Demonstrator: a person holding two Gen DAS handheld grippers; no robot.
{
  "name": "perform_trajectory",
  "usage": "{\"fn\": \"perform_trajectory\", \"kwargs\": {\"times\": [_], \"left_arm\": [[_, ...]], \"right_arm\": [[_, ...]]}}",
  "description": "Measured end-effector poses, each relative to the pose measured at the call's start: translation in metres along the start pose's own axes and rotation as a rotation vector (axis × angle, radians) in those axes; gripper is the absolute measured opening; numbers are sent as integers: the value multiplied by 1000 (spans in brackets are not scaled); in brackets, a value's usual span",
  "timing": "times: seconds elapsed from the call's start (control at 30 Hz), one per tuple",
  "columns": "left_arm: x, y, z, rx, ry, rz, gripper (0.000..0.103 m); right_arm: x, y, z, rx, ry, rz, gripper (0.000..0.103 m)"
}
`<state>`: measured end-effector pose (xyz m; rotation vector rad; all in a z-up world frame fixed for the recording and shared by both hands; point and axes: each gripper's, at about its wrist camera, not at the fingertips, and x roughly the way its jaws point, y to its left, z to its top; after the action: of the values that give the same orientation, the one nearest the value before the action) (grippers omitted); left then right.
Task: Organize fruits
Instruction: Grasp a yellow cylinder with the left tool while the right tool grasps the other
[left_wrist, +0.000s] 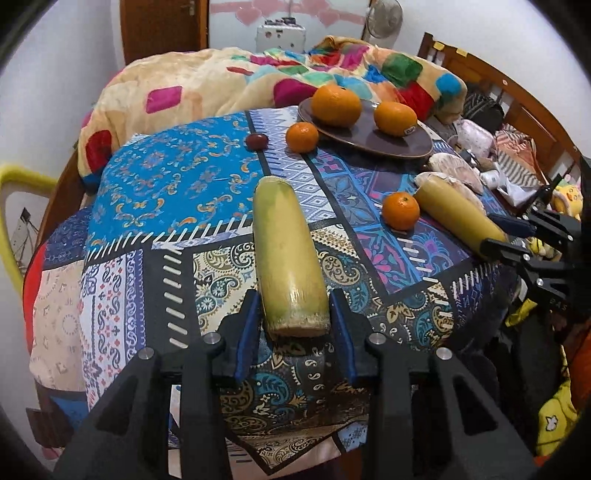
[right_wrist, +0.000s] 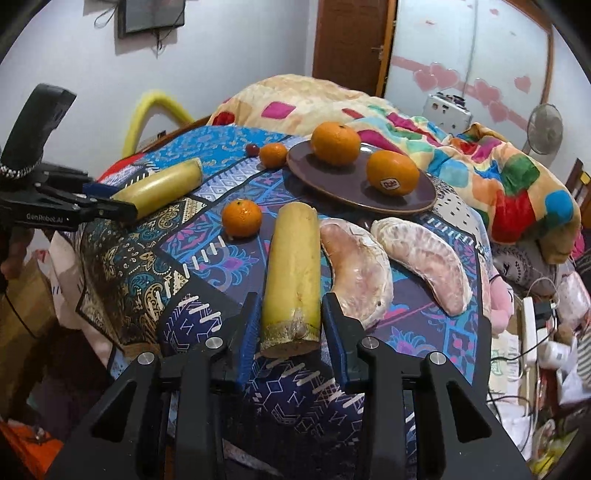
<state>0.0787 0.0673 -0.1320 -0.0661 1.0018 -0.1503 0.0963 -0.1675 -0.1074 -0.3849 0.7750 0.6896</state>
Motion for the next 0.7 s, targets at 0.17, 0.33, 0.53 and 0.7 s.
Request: {"fn": "perform_trajectory", "kwargs": {"times": [0.17,0.33,0.53,0.7], "left_arm": [[4,0,18,41,17,9,38],[18,1,32,58,43,12,39],[35,3,47,75,65,24,40],[48,5,52,77,79,36,40]], "right_arm": [[6,-2,14,-40,18,7,32],[27,-6,27,-53,51,20,34],[43,-11,36,-26,66,61,35],[51,-15,37,6,72,89,33]]}}
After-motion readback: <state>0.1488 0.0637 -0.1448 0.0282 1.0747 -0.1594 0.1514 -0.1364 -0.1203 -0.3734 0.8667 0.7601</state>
